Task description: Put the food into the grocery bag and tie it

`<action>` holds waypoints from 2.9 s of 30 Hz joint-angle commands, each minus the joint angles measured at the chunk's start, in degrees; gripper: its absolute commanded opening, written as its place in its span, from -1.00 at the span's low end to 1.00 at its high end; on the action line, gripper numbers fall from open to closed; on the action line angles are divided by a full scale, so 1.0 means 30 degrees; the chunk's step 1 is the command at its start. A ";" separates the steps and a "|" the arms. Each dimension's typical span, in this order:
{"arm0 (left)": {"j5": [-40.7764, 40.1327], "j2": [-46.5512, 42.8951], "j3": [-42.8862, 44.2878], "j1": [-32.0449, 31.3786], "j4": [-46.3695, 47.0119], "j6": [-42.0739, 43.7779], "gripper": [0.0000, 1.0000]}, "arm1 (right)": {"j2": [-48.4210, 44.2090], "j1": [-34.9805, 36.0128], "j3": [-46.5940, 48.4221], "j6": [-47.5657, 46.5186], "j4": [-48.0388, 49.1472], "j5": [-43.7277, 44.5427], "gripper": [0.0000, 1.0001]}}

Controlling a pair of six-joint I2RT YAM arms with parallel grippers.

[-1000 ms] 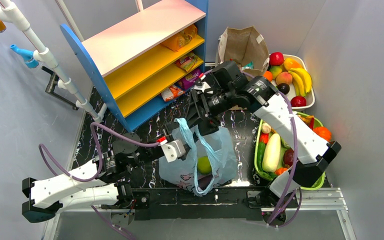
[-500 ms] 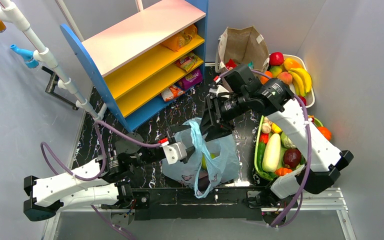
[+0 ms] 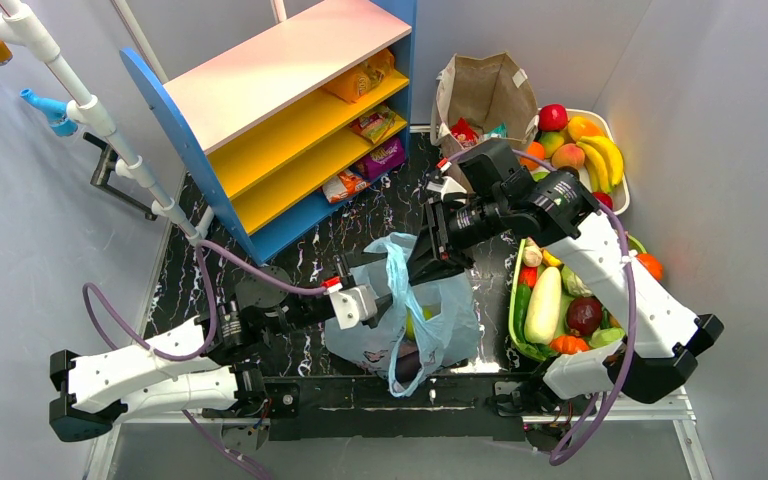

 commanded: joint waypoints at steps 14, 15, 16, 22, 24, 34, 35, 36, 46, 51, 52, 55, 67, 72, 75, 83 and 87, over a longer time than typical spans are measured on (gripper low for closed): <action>0.0201 0.0274 -0.0017 -0.0070 0.0797 0.0950 0.08 | 0.0075 0.0307 -0.1819 0.0698 0.4560 -0.5079 -0.56; 0.0159 0.0250 -0.0026 -0.0076 0.0731 0.1021 0.08 | 0.0029 0.0311 -0.1943 0.0843 0.4887 -0.5345 -0.56; 0.0134 0.0223 -0.0016 -0.0076 0.0635 0.1064 0.09 | -0.0033 0.0312 -0.2072 0.0982 0.5178 -0.5630 -0.56; 0.0090 -0.0185 0.0087 -0.0077 -0.0180 0.1138 0.07 | -0.0330 0.0312 -0.2309 0.0976 0.5213 -0.6009 -0.51; -0.0045 -0.0299 -0.0093 -0.0077 -0.0260 0.1177 0.06 | -0.0521 0.0312 -0.2520 0.1123 0.5546 -0.6128 -0.56; -0.0796 -0.0152 -0.0305 -0.0047 0.0438 0.1663 -0.12 | -0.1531 0.0303 -0.4171 0.2214 0.7355 -0.6814 -0.78; -0.0636 -0.0007 -0.0227 -0.0047 0.0428 0.1694 -0.13 | -0.1598 0.0300 -0.4314 0.2331 0.7586 -0.6865 -0.79; -0.0486 0.0140 -0.0141 -0.0047 0.0406 0.1710 -0.14 | -0.1635 0.0311 -0.4406 0.2420 0.7822 -0.6909 -0.79; 0.0901 0.0773 0.0239 -0.0047 0.0582 0.1368 -0.11 | -0.1531 0.0313 -0.4570 0.2586 0.8282 -0.7081 -0.80; 0.0565 0.0628 0.0206 -0.0047 0.0260 0.1289 -1.00 | -0.1739 0.0318 -0.4456 0.2510 0.8277 -0.7242 -0.81; 0.0440 0.0611 0.0243 -0.0047 0.0199 0.1256 -1.00 | -0.1814 0.0313 -0.4452 0.2458 0.8205 -0.7226 -0.81; 0.0384 0.0505 0.0373 -0.0047 -0.0041 0.1226 -1.00 | -0.2086 0.0289 -0.4382 0.2064 0.7725 -0.6976 -0.80; 0.0475 0.0663 0.1891 -0.0047 -0.1925 -0.0076 -1.00 | -0.3778 -0.0890 -0.4899 -0.0098 0.6169 -0.3506 -0.25; 0.0508 0.0818 0.2471 -0.0047 -0.2448 -0.0912 -1.00 | -0.4179 -0.1006 -0.6557 0.0137 0.7728 -0.3482 -0.42; 0.0556 0.0989 0.2853 -0.0047 -0.3153 -0.1338 -1.00 | -0.4064 -0.0967 -0.7065 0.0093 0.8495 -0.4117 -0.50; 0.0400 0.1430 0.3790 -0.0047 -0.4088 -0.2489 -1.00 | -0.3778 -0.0725 -0.8044 -0.0105 1.0350 -0.4916 -0.59; 0.0094 0.1492 0.3958 -0.0047 -0.4335 -0.3121 -1.00 | -0.3380 -0.0162 -0.8471 0.0135 1.2838 -0.5848 -0.60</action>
